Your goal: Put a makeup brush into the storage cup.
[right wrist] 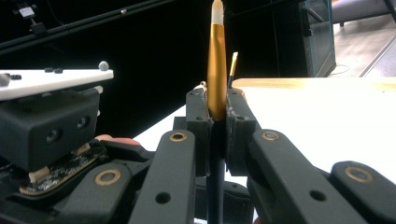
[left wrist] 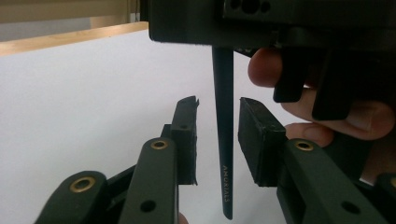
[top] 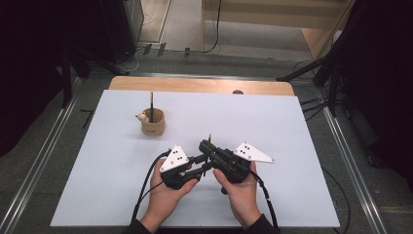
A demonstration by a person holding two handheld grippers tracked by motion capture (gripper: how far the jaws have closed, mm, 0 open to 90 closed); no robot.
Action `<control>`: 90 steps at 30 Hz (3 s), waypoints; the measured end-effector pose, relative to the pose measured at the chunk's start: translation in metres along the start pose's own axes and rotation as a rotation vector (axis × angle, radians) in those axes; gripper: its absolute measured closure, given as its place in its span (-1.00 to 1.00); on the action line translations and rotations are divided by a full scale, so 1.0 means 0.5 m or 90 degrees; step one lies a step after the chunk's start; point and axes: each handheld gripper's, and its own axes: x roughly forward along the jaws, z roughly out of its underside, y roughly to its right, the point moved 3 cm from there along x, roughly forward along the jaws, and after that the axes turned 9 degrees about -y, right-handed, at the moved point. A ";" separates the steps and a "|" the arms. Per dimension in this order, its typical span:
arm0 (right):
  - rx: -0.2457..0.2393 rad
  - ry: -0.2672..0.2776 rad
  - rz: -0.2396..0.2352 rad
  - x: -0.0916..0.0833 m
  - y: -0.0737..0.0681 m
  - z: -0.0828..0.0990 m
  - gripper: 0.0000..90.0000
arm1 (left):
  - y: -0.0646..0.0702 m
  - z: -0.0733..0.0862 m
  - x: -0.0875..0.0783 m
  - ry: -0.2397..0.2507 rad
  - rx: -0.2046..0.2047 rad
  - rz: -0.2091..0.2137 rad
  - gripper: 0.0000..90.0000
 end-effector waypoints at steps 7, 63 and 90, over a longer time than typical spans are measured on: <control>-0.006 -0.004 -0.002 0.002 -0.006 0.002 0.87 | 0.004 -0.006 -0.001 -0.005 -0.011 0.013 0.67; -0.137 -0.070 0.204 -0.080 0.102 0.004 -1.00 | -0.121 -0.003 -0.083 0.055 -0.064 -0.087 0.87; -0.119 -0.075 0.231 -0.206 0.178 0.034 -1.00 | -0.184 -0.015 -0.133 0.086 -0.092 -0.140 0.87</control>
